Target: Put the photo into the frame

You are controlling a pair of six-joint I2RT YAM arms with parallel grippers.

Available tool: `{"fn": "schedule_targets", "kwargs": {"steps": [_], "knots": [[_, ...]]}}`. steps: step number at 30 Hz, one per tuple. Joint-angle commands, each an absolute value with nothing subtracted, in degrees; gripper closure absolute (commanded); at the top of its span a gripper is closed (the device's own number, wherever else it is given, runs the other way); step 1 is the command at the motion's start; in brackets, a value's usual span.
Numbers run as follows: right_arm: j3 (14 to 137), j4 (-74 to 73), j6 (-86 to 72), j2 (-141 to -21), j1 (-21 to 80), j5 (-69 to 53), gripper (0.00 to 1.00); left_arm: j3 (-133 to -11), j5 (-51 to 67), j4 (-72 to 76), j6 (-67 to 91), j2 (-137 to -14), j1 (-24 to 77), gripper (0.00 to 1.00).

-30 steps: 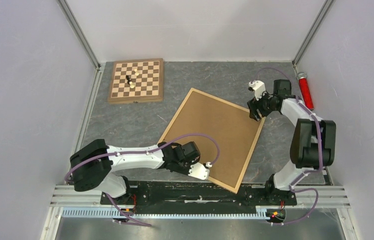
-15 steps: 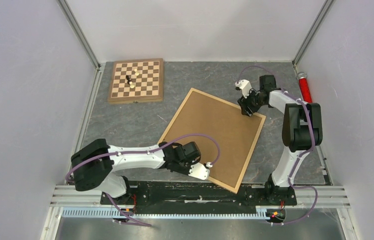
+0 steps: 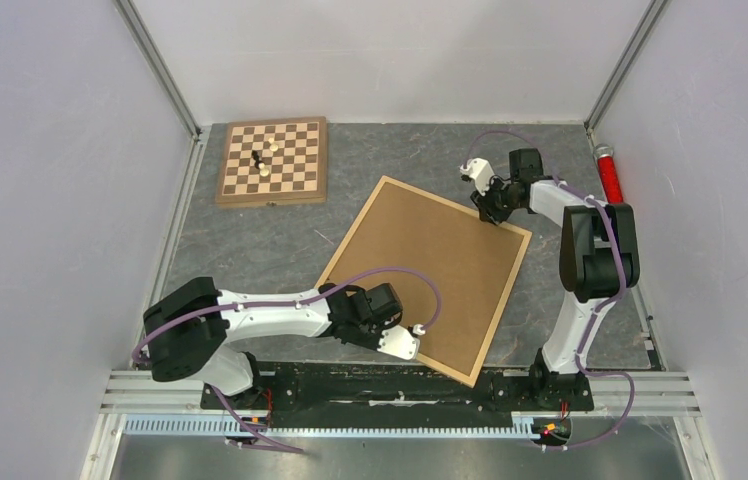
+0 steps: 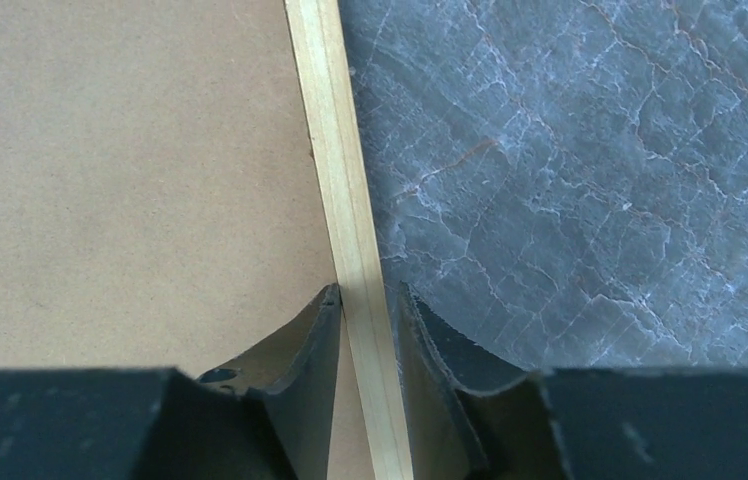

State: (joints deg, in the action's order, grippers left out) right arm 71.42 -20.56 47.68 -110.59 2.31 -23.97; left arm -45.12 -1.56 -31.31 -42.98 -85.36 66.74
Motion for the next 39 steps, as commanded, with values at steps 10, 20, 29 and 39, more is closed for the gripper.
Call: {"fn": "schedule_targets", "kwargs": {"steps": [10, 20, 29, 39], "knots": [[71.59, -23.55, 49.38, -114.34, 2.58, -22.18, 1.00, -43.65, -5.85, -30.33, -39.49, -85.55, 64.01, 0.81], [75.12, -20.75, 44.58, -107.12, 2.62, -21.78, 1.00, -51.90, 5.83, -32.68, -34.32, -83.23, 51.50, 0.37], [75.57, -18.51, 41.73, -98.52, 6.14, -18.62, 1.00, -61.76, 12.40, -28.51, -23.69, -85.24, 42.21, 0.30], [78.43, -20.69, 39.98, -89.57, 12.25, -14.35, 1.00, -77.26, 10.23, -22.59, -11.99, -91.44, 36.57, 0.26]]}}
